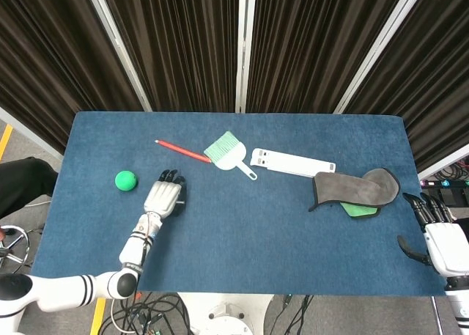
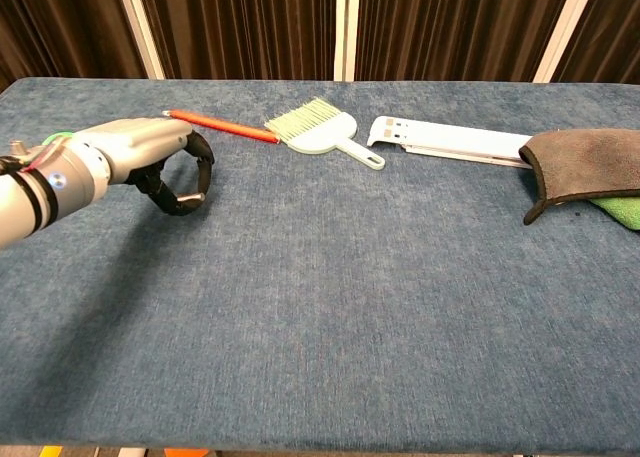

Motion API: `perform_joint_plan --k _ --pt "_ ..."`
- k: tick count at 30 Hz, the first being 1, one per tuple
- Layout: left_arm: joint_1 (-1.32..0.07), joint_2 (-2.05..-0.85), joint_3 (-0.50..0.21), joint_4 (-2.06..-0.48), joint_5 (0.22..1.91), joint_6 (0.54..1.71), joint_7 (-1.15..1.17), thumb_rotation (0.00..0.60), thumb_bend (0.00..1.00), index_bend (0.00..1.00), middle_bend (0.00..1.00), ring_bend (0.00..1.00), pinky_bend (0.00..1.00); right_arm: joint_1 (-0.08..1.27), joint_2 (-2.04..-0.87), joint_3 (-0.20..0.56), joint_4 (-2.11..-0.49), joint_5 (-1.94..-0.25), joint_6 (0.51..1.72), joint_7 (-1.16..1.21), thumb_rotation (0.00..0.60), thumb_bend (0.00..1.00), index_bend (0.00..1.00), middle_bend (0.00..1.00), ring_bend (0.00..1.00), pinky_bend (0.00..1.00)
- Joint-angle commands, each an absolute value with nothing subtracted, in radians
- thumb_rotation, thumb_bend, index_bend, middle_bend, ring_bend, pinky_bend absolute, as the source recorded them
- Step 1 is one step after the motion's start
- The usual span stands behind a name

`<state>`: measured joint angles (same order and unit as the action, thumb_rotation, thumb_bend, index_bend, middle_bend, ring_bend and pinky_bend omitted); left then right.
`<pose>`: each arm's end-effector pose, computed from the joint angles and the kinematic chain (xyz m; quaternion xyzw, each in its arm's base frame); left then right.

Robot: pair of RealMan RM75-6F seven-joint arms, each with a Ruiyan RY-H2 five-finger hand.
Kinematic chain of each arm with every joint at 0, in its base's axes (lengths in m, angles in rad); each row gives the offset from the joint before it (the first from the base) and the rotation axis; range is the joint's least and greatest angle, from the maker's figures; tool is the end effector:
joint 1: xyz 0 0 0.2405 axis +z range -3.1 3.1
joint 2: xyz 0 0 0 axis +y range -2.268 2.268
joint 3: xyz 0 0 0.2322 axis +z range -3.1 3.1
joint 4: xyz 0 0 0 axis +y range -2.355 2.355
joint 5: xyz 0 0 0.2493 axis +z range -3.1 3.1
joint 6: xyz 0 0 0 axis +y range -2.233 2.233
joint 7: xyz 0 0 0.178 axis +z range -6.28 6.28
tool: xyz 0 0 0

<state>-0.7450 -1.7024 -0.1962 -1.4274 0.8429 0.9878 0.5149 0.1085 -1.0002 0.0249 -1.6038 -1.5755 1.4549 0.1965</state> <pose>-0.1303 0.3556 -0.1084 -0.7092 -0.4520 -0.3156 0.4394 -0.3087 -0.2182 0.1375 0.6147 -0.4032 0.4087 0.5409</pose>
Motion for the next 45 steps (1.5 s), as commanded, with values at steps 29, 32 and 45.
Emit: perform_joint_plan --k 29,32,45 --pt "-0.655 -1.74 -0.266 -1.28 0.99 0.909 -0.015 0.6 0.42 0.48 0.2 0.04 0.0 0.117 -0.998 0.029 -1.623 -1.57 1.441 0.173 0.6 0.26 0.05 0.12 0.0 0.0" --pt "-0.646 -1.738 -0.26 -1.274 1.007 0.92 -0.03 0.6 0.42 0.47 0.2 0.04 0.0 0.116 -0.997 0.029 -1.624 -1.571 1.442 0.172 0.6 0.26 0.05 0.12 0.0 0.0" --pt "-0.618 -1.718 -0.244 -1.275 1.039 0.927 -0.063 0.6 0.44 0.42 0.19 0.04 0.0 0.115 -0.997 0.027 -1.632 -1.578 1.447 0.164 0.6 0.26 0.05 0.12 0.0 0.0"
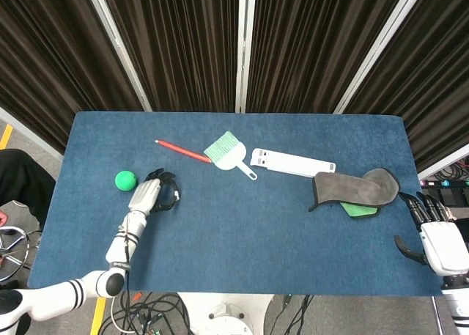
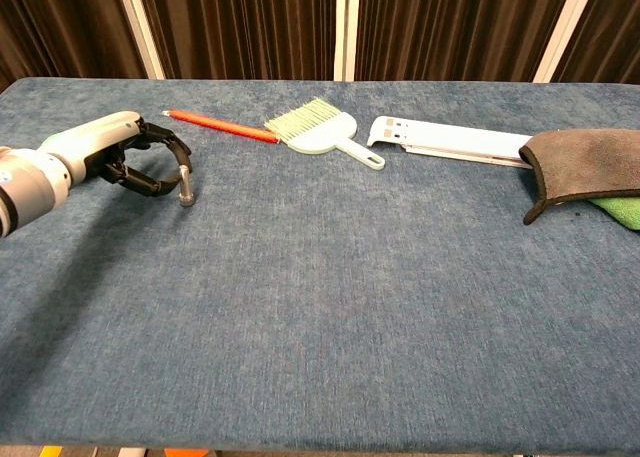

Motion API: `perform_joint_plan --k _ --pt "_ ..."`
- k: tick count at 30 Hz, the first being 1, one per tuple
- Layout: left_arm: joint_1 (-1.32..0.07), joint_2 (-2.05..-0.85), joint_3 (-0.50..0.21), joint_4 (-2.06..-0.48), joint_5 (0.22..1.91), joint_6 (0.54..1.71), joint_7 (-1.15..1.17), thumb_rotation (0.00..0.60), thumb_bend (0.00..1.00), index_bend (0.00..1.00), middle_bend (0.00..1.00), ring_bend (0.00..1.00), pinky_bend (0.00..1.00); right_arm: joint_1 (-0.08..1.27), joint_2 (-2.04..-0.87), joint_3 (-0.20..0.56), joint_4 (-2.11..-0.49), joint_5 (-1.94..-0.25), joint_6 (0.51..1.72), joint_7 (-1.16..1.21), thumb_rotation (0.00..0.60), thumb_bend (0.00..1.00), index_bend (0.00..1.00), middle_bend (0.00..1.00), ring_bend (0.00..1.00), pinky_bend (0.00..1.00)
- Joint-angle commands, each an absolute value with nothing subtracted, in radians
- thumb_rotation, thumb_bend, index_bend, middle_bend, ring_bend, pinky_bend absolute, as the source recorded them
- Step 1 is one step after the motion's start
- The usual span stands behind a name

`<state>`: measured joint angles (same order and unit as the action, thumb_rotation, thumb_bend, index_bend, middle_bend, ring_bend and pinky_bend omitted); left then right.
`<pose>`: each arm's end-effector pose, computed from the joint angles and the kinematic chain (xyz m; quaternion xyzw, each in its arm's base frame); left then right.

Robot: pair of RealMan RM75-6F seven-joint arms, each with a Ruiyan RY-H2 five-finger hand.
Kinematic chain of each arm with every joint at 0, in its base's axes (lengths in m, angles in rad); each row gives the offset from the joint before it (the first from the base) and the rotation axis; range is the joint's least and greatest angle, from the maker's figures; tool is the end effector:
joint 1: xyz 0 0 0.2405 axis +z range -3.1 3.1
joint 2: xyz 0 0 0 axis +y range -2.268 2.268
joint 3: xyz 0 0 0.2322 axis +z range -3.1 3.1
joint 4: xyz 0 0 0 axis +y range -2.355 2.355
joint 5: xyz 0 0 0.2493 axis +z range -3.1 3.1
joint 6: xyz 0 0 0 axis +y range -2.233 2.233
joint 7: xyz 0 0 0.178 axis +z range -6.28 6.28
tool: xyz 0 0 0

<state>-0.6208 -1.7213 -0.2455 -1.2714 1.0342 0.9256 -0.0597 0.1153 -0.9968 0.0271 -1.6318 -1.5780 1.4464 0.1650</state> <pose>-0.1789 0.3691 -0.0971 -0.5727 -0.5915 -0.4196 0.3822 -0.3011 -0.2200 0.1336 0.6202 -0.3998 0.4072 0.5382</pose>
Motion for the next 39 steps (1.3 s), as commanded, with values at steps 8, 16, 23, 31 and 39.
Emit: perform_joint_plan --k 8,16,23,31,39 --pt "-0.616 -1.692 -0.228 -1.309 1.063 0.927 -0.038 0.6 0.45 0.27 0.15 0.0 0.0 0.115 -0.997 0.027 -1.632 -1.579 1.448 0.164 0.6 0.26 0.05 0.12 0.0 0.0" --pt "-0.572 -1.537 -0.211 -1.468 1.127 1.019 0.031 0.6 0.45 0.18 0.11 0.0 0.0 0.119 -0.995 0.029 -1.626 -1.578 1.443 0.172 0.6 0.26 0.05 0.12 0.0 0.0" --pt "-0.467 -1.329 -0.186 -1.602 1.187 1.203 0.142 0.6 0.28 0.2 0.11 0.0 0.0 0.125 -0.999 0.03 -1.612 -1.575 1.435 0.192 0.6 0.26 0.05 0.12 0.0 0.0" --pt "-0.299 -1.161 -0.102 -1.677 1.277 1.396 0.134 0.6 0.14 0.22 0.11 0.0 0.0 0.125 -1.007 0.031 -1.597 -1.577 1.439 0.21 0.6 0.26 0.05 0.12 0.0 0.0" --pt "-0.157 -1.106 -0.009 -1.743 1.403 1.555 0.121 0.6 0.14 0.24 0.12 0.0 0.0 0.119 -1.015 0.029 -1.593 -1.59 1.459 0.21 0.6 0.26 0.06 0.12 0.0 0.0"
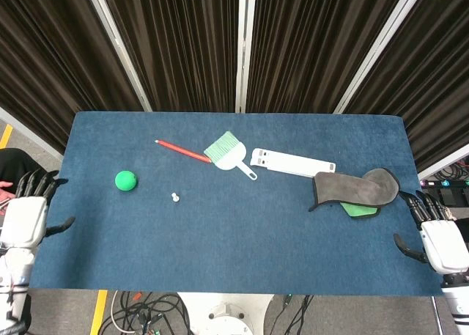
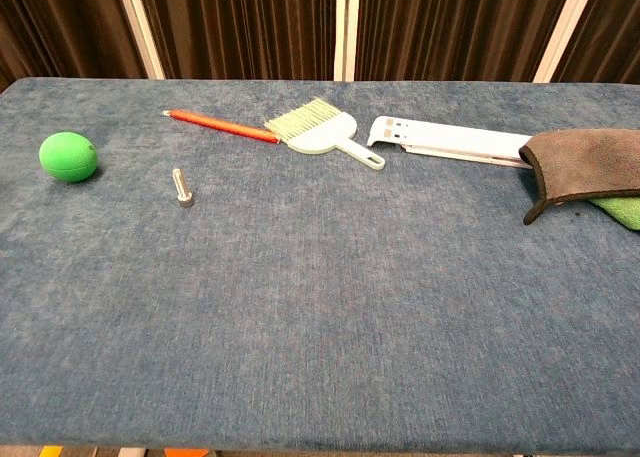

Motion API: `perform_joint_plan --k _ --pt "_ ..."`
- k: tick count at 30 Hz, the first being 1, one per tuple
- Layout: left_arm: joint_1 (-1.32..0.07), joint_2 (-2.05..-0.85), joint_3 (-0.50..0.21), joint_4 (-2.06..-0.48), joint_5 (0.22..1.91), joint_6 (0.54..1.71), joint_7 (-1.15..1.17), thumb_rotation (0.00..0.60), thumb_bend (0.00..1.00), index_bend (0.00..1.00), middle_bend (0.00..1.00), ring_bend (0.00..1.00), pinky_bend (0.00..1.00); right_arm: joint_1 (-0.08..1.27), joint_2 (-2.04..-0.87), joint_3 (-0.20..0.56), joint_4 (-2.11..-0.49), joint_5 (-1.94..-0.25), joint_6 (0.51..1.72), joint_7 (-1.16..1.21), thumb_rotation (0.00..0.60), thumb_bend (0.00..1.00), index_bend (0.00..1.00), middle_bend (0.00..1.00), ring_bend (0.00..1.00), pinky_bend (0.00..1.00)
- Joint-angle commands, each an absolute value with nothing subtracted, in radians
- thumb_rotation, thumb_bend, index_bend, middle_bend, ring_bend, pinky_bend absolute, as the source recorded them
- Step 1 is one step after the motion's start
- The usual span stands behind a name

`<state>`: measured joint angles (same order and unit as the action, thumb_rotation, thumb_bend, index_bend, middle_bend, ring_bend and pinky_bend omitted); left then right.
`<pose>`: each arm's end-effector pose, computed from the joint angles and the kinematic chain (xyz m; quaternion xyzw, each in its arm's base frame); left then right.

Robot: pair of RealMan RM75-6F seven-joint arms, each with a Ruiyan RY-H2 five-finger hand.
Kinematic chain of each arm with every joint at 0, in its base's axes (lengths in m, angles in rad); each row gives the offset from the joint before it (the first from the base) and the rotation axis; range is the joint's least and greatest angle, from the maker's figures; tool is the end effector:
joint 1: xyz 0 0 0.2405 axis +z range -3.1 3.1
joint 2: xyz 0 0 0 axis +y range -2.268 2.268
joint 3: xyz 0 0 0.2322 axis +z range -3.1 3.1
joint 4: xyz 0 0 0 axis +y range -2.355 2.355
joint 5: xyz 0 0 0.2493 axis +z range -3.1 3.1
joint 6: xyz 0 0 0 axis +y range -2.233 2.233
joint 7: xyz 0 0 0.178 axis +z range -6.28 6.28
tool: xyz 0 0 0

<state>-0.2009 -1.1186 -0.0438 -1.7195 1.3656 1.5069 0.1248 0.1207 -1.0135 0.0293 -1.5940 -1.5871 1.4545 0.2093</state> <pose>-0.2745 0.2450 0.1111 -0.5815 -0.3777 -0.3955 0.6023 -0.3046 -0.2229 0.1340 0.6171 -0.4011 0.4189 0.5318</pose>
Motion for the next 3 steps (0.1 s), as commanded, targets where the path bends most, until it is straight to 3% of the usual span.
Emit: perform_joint_plan --k 1,3 --pt "-0.145 -1.108 0.0 -1.745 1.413 1.567 0.124 0.6 0.15 0.24 0.12 0.0 0.0 0.118 -1.016 0.028 -1.593 -1.591 1.461 0.211 0.6 0.26 0.06 0.12 0.0 0.0" --pt "-0.124 -1.112 0.009 -1.751 1.427 1.588 0.128 0.6 0.14 0.24 0.12 0.0 0.0 0.118 -1.016 0.028 -1.591 -1.591 1.461 0.213 0.6 0.26 0.06 0.12 0.0 0.0"
